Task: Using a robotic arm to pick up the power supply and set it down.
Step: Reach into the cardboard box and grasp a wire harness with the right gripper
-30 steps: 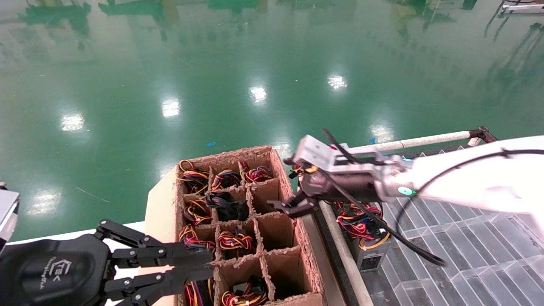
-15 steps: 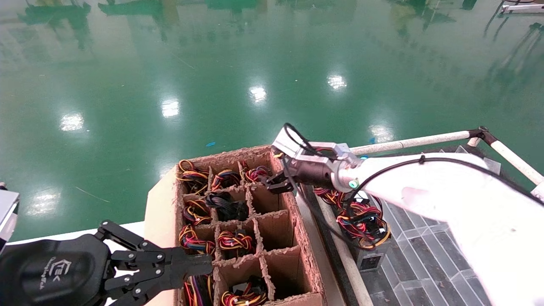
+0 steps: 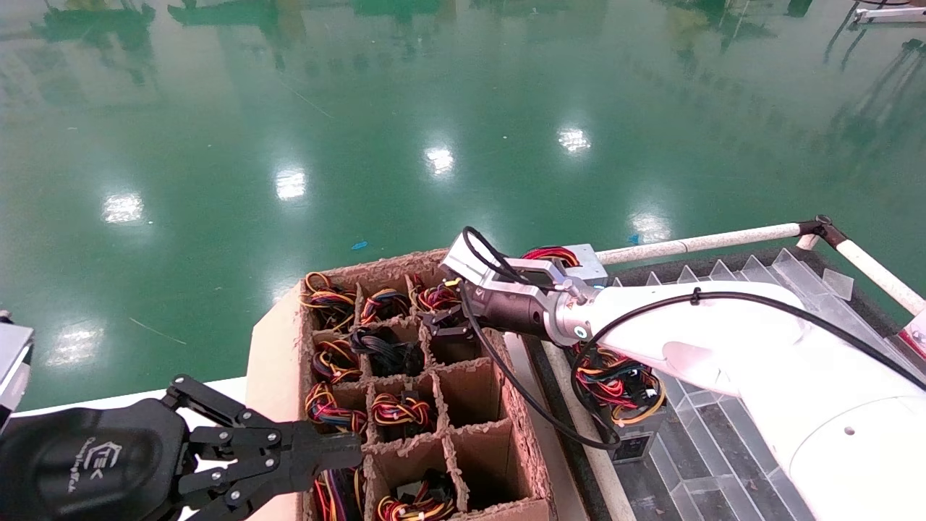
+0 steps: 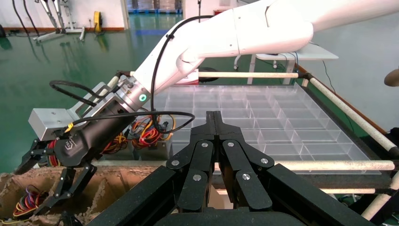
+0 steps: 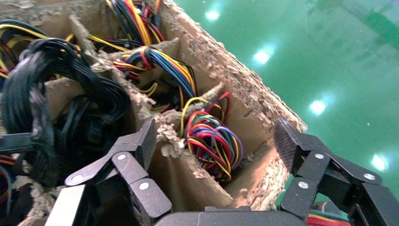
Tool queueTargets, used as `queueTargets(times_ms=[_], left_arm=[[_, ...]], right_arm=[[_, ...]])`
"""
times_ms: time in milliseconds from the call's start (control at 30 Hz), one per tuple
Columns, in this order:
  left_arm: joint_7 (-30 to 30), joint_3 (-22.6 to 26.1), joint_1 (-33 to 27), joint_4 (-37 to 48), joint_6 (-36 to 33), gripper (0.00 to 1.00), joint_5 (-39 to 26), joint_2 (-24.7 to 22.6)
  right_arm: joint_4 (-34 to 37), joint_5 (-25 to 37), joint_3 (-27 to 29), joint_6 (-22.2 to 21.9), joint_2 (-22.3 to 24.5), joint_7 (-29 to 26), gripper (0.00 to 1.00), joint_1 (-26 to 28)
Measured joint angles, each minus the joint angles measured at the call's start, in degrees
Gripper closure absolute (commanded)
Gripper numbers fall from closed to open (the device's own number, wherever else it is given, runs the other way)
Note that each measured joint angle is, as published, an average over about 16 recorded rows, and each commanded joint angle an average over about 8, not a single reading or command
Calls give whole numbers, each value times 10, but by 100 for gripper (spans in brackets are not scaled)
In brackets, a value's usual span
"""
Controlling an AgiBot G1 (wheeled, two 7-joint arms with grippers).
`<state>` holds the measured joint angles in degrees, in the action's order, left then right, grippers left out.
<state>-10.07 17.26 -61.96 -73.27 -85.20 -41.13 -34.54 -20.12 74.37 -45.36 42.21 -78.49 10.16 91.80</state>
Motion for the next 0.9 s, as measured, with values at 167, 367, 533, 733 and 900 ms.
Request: queueTargets(times_ms=[167,367,533,733,900], left_arm=[[0,0,0,0,0,77,0,0],[0,0,0,0,0,19,0,0],[0,0,0,0,0,0,0,0],[0,1,0,0,0,0,0,0],[0,1,0,0,0,0,0,0]], right_arm=[[-5,-22,-28,-17,0,-11,100,-3],[-9,-49,-59,-33,1,-21,100,-6],[-10,-70,-81,-43,1,-28,100,-9],[-9,-94,-105,-52,2,-33,100,-10],[-7,-114,-122,-59,2,-35,100,-10]])
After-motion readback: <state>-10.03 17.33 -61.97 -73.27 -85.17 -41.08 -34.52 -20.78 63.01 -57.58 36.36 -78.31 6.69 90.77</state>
